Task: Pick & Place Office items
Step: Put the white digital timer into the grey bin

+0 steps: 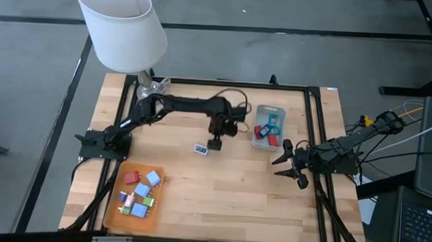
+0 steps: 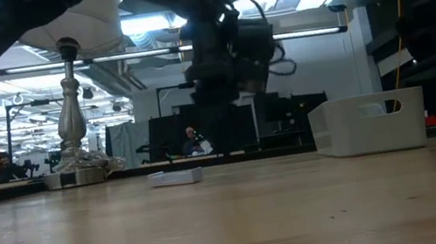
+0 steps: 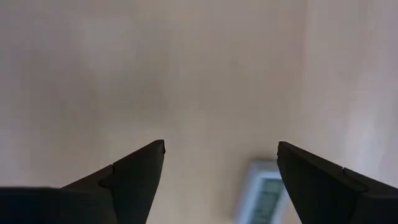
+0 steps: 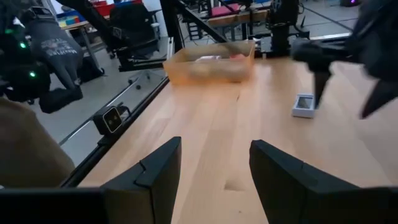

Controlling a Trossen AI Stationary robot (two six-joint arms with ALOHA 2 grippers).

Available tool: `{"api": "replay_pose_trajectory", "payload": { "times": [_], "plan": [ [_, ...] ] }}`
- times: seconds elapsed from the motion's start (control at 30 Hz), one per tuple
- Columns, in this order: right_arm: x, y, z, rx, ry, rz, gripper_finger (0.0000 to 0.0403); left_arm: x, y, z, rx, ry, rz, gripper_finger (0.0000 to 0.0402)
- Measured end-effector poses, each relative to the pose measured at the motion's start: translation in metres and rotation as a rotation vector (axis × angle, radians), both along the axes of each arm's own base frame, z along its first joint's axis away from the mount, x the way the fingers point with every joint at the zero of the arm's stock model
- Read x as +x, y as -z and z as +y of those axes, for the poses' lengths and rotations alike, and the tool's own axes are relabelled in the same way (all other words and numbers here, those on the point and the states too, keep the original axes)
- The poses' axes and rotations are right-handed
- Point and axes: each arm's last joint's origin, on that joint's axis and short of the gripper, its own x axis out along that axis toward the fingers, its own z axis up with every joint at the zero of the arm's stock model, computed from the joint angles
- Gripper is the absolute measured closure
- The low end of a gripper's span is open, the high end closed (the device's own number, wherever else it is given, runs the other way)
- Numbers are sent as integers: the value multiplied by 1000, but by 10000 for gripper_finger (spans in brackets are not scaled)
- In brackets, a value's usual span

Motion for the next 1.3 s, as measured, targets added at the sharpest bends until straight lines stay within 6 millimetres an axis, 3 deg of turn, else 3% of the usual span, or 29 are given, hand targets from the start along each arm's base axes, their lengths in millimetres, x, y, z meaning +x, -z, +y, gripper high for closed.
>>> {"api": "replay_pose_trajectory", "payload": {
  "times": [0.13, 0.3, 0.5, 0.87, 1.03, 1.3],
  "plan": [
    [0, 0, 0, 2, 0, 1, 213, -9, 20, -19, -57, 30, 89, 95],
    [0, 0, 0, 0, 0, 3, 213, -19, 28, -38, -82, 56, 129, 95],
    [0, 2, 0, -6, 0, 15, 213, -30, 31, -50, -51, 70, 144, 96],
    [0, 3, 0, 28, 9, 47, 213, -39, 56, -70, 127, 58, 142, 103],
    [-1, 4, 0, 29, 14, 53, 213, -38, 57, -74, 192, 73, 132, 138],
    [0, 4, -1, 26, 37, 54, 213, -38, 58, -64, 190, 28, 117, 255]
  ]
}}
